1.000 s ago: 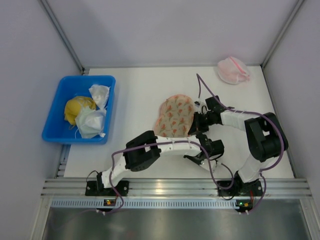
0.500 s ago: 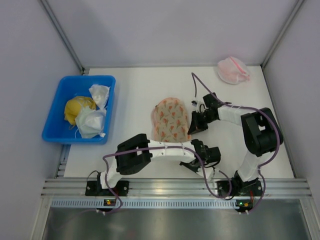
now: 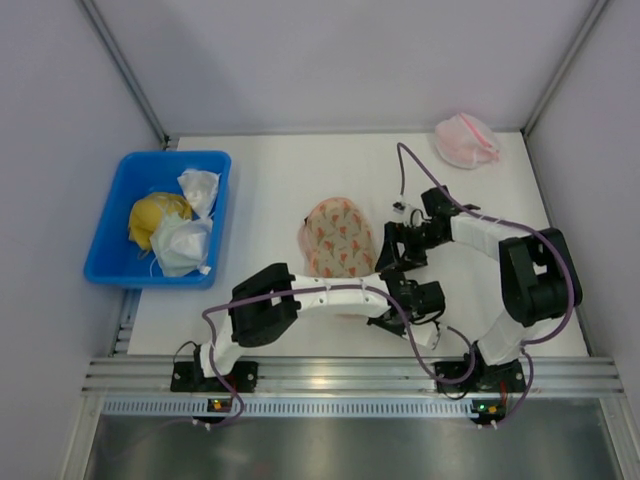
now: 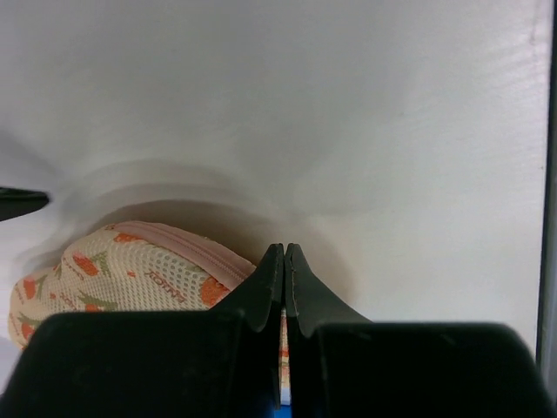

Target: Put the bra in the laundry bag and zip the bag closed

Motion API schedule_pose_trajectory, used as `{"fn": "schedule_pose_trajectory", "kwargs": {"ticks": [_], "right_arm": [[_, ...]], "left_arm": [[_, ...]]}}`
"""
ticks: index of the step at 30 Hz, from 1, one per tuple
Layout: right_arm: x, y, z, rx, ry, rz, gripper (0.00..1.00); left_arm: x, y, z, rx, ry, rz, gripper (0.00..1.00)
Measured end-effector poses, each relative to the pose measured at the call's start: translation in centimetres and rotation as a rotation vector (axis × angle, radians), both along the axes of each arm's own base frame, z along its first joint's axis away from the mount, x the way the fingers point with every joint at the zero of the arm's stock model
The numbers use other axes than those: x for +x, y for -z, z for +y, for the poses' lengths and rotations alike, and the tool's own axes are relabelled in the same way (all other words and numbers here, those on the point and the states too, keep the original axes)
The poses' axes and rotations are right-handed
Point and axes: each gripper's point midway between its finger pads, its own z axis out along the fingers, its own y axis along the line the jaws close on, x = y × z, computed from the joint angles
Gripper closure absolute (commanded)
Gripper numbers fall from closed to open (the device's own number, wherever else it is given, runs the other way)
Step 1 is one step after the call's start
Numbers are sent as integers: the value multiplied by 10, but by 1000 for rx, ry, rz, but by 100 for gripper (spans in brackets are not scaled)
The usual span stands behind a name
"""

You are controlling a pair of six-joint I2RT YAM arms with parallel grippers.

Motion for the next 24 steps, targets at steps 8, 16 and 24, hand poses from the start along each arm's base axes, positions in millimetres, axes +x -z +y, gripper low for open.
{"fn": "schedule_pose_trajectory", "kwargs": {"ticks": [8,16,24], "right_arm": [[-31,4,7,88,-22,138,44],[-35,11,8,97,-18,190,100],[-25,15,8,75,-26,218,100]], "left_arm": [[18,-15,-25,-108,-33,-43,100],[23,-18,-32,-145,-48,-39,100],[2,4,-7,-111,-27,0,100]]}}
